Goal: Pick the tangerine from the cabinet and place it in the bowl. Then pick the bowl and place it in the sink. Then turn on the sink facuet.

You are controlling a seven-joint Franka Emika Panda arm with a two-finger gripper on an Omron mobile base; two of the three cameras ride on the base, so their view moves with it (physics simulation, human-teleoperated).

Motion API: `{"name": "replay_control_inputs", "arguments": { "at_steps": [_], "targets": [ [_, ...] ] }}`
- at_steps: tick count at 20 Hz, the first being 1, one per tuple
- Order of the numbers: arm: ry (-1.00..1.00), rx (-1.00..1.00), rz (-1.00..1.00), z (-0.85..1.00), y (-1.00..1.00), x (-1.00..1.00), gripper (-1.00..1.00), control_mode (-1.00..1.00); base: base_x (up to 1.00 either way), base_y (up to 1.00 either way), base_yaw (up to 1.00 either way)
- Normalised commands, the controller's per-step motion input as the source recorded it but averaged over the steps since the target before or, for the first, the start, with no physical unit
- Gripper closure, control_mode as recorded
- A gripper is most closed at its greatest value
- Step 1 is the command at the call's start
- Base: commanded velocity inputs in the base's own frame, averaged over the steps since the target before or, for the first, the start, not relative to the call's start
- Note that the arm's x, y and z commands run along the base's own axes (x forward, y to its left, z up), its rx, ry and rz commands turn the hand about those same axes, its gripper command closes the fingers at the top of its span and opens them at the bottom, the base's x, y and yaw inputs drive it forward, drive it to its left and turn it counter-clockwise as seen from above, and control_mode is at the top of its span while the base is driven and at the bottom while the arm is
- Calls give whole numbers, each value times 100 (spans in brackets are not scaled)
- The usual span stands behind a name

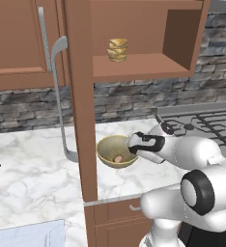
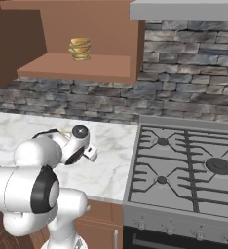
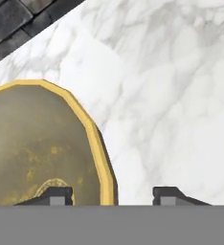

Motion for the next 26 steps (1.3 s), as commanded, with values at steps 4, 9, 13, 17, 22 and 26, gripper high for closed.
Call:
{"name": "replay_control_inputs", "arguments": {
  "at_steps": [4,9,13,17,22,26],
  "targets": [
    [0,5,0,0,0,-5,100,-100,0,0,0],
    [0,10,0,2,0,-16,100,-100,0,0,0],
    [0,12,0,53,-3,-24,100,-100,0,0,0],
    [0,18,0,100,-24,-47,100,-100,0,0,0],
    [8,10,3,96,-34,-49,100,-100,0,0,0],
    [6,2,13,66,-26,-58,100,-100,0,0,0]
  ]
}}
